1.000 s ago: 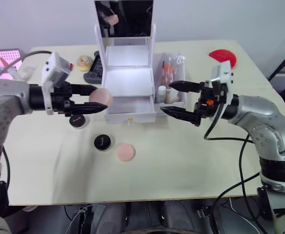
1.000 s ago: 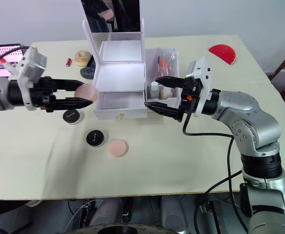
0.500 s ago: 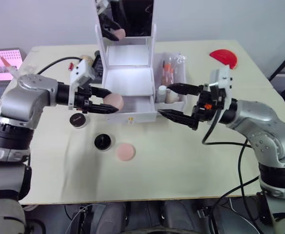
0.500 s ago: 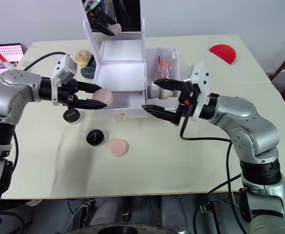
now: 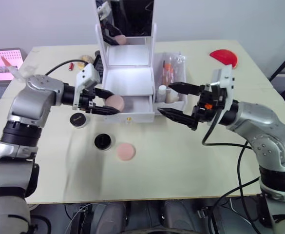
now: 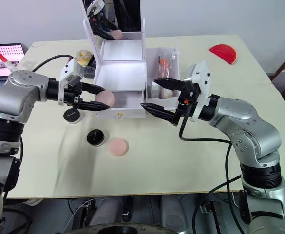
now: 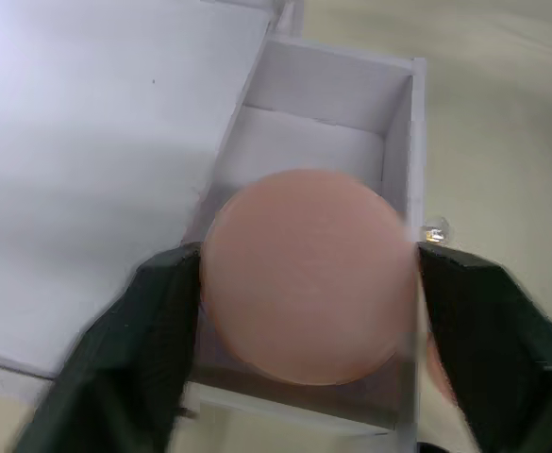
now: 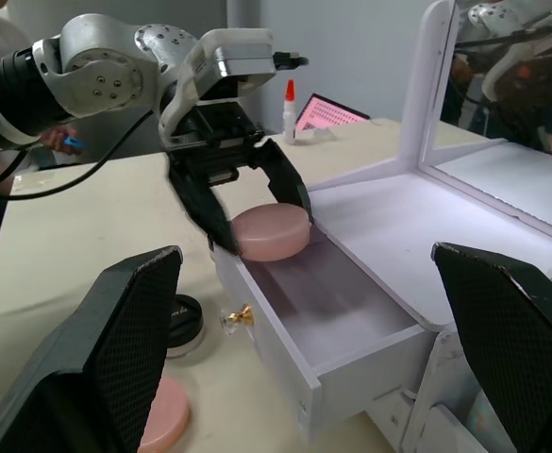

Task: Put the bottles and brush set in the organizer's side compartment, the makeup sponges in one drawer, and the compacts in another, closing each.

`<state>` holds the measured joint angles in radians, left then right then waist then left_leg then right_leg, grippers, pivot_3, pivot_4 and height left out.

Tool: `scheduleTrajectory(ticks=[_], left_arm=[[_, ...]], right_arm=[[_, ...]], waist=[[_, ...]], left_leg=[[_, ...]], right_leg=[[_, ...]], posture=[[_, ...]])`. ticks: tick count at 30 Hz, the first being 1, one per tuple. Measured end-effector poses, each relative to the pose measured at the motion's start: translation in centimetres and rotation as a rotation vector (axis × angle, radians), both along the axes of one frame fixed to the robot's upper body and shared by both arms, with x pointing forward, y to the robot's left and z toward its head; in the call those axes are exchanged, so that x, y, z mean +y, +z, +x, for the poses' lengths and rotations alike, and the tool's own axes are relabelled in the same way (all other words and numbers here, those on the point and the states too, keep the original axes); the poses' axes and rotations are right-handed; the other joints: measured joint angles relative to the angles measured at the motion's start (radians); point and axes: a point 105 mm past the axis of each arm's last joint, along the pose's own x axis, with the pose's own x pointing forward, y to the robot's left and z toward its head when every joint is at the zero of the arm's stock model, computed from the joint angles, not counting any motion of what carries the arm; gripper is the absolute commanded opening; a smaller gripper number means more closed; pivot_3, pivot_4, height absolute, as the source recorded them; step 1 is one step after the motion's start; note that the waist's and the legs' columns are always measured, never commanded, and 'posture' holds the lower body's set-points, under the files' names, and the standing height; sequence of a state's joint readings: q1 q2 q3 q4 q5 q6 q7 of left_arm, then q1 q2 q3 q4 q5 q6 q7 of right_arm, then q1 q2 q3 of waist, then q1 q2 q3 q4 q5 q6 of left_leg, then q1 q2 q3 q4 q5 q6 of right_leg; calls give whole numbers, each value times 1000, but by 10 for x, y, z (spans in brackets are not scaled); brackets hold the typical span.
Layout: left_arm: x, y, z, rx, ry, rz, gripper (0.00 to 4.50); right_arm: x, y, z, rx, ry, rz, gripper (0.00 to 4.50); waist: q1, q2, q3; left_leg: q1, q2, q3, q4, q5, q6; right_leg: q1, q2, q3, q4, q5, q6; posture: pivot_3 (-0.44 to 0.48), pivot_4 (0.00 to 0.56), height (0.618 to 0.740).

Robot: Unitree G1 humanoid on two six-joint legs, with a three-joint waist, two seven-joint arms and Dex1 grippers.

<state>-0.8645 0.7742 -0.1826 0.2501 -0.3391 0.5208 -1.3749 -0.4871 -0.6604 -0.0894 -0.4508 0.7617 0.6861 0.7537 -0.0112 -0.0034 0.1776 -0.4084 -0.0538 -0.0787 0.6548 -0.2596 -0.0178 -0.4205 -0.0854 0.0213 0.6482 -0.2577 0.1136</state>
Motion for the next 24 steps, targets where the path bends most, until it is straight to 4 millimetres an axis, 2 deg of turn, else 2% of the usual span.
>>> scheduleTrajectory(ticks=[7,17,24], left_arm=[[0,2,1,20,14,-6,4466],[3,22,-8,-9,11,-34,4466],[28,30,-26,26,36,-82,4466]], right_arm=[[-1,0,0,4,-1,5,4500],[-1,-1,0,8,-2,6,4500],[-3,-1,0,11,-7,0,4500]], waist=[[-3,0,0],[-4,0,0],[-8,0,0]], left_leg=[[0,0,0,4,0,0],[0,1,-1,4,0,0],[0,2,0,4,0,0]], right_leg=[[1,1,0,1,0,0],[1,2,0,1,0,0],[0,2,1,1,0,0]], posture=[[0,150,740],[0,150,740],[0,150,740]])
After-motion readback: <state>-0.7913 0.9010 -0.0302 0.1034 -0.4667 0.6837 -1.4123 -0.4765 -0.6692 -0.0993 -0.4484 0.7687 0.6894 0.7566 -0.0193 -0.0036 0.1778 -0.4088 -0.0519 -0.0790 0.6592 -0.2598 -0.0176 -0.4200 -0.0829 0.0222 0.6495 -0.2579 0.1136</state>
